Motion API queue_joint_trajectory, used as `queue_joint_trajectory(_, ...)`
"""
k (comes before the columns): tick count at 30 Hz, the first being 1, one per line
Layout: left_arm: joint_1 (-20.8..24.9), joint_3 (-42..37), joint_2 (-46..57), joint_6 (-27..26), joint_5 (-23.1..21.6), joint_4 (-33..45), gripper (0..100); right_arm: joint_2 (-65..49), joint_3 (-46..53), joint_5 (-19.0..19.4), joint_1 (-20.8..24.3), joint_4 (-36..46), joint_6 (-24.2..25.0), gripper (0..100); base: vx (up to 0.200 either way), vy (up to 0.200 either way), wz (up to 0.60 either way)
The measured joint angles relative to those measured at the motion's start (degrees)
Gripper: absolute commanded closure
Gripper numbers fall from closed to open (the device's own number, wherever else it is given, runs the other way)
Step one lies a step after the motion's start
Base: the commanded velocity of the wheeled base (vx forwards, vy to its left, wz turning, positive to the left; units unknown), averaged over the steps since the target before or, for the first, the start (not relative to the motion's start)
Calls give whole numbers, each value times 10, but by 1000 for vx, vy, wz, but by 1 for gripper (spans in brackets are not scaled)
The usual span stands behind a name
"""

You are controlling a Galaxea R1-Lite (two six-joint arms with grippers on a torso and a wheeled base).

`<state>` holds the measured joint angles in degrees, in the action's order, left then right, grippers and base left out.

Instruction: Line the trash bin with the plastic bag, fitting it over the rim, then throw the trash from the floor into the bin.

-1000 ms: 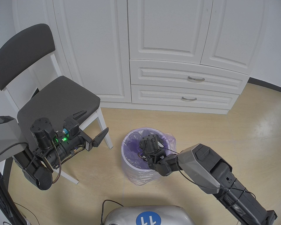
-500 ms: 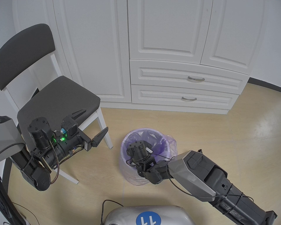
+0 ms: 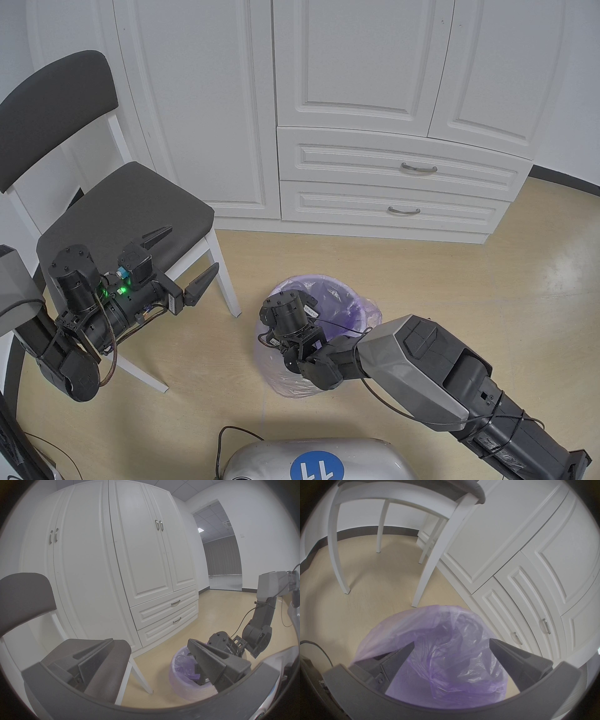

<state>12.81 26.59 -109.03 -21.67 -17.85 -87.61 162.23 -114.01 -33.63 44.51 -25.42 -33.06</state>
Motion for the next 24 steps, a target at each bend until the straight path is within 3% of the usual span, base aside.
queue_joint_trajectory(24, -20, -2, 21, 1, -5, 0, 0, -72, 126, -9, 27, -6, 5, 0, 0, 0, 0)
